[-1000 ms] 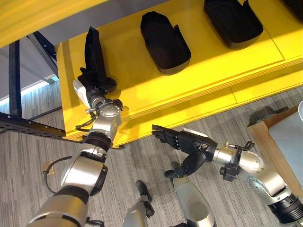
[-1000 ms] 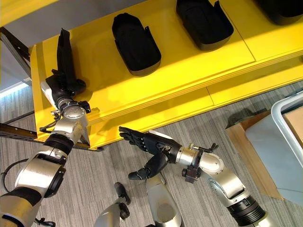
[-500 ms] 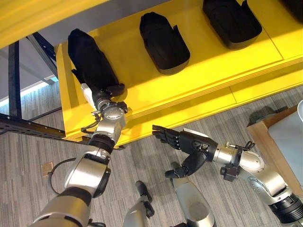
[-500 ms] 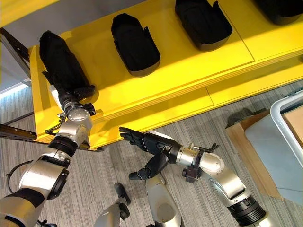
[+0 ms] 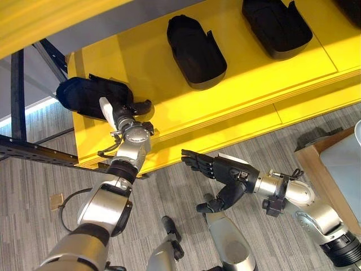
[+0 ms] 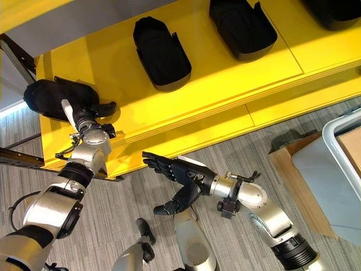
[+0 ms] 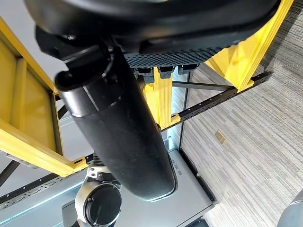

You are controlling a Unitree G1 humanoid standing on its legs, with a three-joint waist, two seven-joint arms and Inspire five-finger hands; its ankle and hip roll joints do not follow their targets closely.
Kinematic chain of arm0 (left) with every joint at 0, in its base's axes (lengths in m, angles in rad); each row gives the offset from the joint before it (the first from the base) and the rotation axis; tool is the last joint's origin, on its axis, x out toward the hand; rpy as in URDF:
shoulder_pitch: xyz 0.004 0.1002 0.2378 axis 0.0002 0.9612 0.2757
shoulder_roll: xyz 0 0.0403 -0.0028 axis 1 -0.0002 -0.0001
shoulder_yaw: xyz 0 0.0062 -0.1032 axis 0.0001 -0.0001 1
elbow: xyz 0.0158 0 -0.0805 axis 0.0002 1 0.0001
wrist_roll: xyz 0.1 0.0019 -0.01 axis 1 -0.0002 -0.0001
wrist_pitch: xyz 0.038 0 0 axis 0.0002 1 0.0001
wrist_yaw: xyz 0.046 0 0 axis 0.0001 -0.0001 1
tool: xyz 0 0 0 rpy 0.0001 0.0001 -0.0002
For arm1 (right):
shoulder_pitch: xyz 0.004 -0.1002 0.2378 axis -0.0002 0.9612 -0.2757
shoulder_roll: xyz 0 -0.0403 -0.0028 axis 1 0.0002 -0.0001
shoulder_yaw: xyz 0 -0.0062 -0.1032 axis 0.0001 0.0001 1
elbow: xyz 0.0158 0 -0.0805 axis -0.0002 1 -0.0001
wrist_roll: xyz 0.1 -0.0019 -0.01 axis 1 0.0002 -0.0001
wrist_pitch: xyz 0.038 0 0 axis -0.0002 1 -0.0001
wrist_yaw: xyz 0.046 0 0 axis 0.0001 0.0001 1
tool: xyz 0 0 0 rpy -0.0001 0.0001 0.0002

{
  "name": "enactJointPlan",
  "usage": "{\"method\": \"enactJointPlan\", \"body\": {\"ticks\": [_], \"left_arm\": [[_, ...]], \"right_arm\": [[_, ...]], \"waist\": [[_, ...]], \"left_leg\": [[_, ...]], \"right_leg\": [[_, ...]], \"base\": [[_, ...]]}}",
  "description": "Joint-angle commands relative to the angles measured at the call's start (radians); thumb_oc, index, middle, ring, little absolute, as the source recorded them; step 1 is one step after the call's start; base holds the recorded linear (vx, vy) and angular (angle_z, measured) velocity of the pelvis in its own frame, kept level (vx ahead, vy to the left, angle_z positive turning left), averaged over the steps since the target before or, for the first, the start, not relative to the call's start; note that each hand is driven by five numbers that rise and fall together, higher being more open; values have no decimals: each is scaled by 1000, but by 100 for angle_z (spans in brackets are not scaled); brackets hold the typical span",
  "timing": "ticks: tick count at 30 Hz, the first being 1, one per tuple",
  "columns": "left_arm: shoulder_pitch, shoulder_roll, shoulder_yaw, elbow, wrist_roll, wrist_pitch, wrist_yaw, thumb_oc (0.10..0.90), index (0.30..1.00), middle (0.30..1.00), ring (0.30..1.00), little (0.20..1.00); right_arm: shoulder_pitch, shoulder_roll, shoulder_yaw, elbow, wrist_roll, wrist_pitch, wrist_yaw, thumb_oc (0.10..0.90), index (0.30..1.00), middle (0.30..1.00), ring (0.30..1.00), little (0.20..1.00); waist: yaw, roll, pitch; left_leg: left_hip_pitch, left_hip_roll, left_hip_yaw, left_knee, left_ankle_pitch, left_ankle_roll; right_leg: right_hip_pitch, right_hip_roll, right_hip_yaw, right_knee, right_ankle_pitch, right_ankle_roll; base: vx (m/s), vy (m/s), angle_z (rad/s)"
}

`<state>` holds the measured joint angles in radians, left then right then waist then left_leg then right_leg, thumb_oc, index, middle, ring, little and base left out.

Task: Move parts from the plastic box to the shelf.

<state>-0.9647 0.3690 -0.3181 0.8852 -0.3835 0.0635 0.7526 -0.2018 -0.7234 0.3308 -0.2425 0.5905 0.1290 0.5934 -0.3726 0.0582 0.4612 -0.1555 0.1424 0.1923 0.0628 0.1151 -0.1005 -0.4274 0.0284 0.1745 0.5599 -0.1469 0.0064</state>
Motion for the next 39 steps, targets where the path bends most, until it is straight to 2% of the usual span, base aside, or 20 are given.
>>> {"method": "enactJointPlan", "body": {"ticks": [1, 7, 9, 18, 30, 33, 39], "left_arm": [[87, 28, -11, 4, 117, 42, -74, 900, 1000, 1000, 1000, 1000], [112, 64, -57, -10, 153, 51, -136, 900, 1000, 1000, 1000, 1000], [119, 62, -58, -9, 159, 34, -142, 900, 1000, 1000, 1000, 1000], [112, 50, -96, -21, 206, 27, -196, 900, 1000, 1000, 1000, 1000], [129, 16, -75, -22, 133, -13, -223, 900, 1000, 1000, 1000, 1000], [112, 15, -83, -32, 189, -45, -234, 900, 1000, 1000, 1000, 1000], [80, 44, -150, -95, 399, -27, -229, 900, 1000, 1000, 1000, 1000]], "right_arm": [[-4, 70, -43, -145, 48, -97, 36, 900, 1000, 1000, 1000, 1000], [22, 56, -52, -139, 49, -117, 46, 900, 1000, 1000, 1000, 1000], [22, 54, -54, -140, 46, -115, 44, 900, 1000, 1000, 1000, 1000], [17, 59, -57, -144, 42, -103, 28, 900, 1000, 1000, 1000, 1000], [37, 66, -82, -152, 32, -79, 44, 900, 1000, 1000, 1000, 1000], [40, 70, -91, -157, 43, -75, 35, 900, 1000, 1000, 1000, 1000], [58, 69, -100, -148, 38, -100, 55, 900, 1000, 1000, 1000, 1000]], "waist": [[-36, -47, -28], [-33, -35, -26], [-34, -31, -24], [-37, -23, -21], [-53, -16, -32], [-58, -18, -32], [-64, -12, -26]], "left_leg": [[-3, 16, 5, 72, -146, 39], [5, 10, 4, 71, -149, 42], [8, 10, 4, 69, -149, 42], [12, 6, 7, 62, -147, 42], [34, 6, 23, 45, -146, 40], [35, 6, 27, 37, -144, 40], [34, 5, 34, 34, -142, 39]], "right_leg": [[116, -25, -63, -119, -91, -20], [123, -29, -64, -119, -92, -18], [126, -32, -64, -120, -92, -18], [127, -35, -62, -126, -88, -14], [144, -38, -56, -144, -85, -7], [139, -36, -52, -145, -82, -5], [133, -36, -47, -149, -74, 0]], "base": [[24, 31, 0], [0, 0, 0], [0, 0, 0], [0, 0, 0], [0, 1, 0], [0, 0, 0], [0, 0, 0]]}}
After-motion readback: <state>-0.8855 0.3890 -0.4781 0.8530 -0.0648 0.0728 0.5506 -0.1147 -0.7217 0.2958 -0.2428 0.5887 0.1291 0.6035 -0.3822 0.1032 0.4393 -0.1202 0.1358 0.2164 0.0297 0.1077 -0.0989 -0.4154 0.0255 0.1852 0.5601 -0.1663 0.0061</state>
